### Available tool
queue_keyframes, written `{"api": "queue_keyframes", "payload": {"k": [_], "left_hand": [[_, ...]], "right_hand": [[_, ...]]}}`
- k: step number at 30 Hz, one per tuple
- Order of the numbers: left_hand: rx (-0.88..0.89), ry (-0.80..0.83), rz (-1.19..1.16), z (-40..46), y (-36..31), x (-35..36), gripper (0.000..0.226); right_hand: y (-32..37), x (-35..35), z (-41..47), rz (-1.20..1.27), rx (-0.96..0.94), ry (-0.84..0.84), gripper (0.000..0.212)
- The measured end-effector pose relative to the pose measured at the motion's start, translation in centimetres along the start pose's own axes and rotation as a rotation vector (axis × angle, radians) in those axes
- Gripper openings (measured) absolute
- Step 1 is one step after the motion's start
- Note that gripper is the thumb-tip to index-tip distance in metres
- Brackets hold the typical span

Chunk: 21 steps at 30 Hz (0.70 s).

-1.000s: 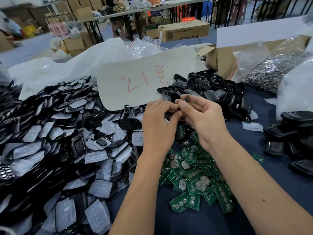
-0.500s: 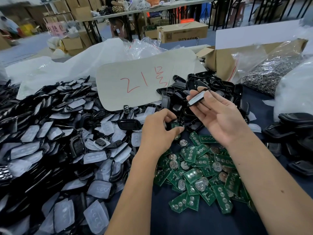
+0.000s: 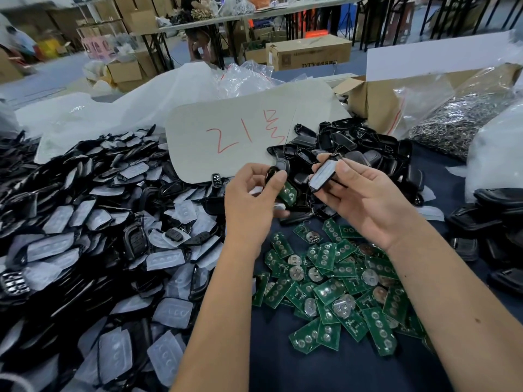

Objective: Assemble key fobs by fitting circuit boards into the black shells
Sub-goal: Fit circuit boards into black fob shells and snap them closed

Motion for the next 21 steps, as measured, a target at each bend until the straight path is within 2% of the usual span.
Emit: {"api": "queue_keyframes", "payload": {"k": [2, 6, 14, 21], "left_hand": [[-0.127, 0.012, -0.107, -0.2, 0.3, 0.2, 0.012], [-0.218, 0.035, -0.136, -0.3, 0.8, 0.5, 0.014], [-0.222, 0.039, -0.073, -0.1, 1.3, 0.3, 0.008], [-0.213, 0.060, -0.083, -0.1, 1.2, 0.2, 0.012]], "right_hand": [[-0.1, 0.2, 0.0, -0.026, -0.002, -0.001, 0.033], [-0.4, 0.6, -0.3, -0.080, -0.011, 0.014, 0.033], [-0.8, 1.1, -0.5, -0.146, -0.029, 0.049, 0.030], [-1.1, 1.1, -0.4, -0.159, -0.032, 0.049, 0.030]]}}
Point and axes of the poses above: each hand's wrist, its own z-axis towards the middle knuckle, its own x-axis out of the palm, y = z × x, the point moved 4 cm from there along z, towards the middle knuckle, and after that the axes turned 13 degrees about -y, right-handed, at the moved point
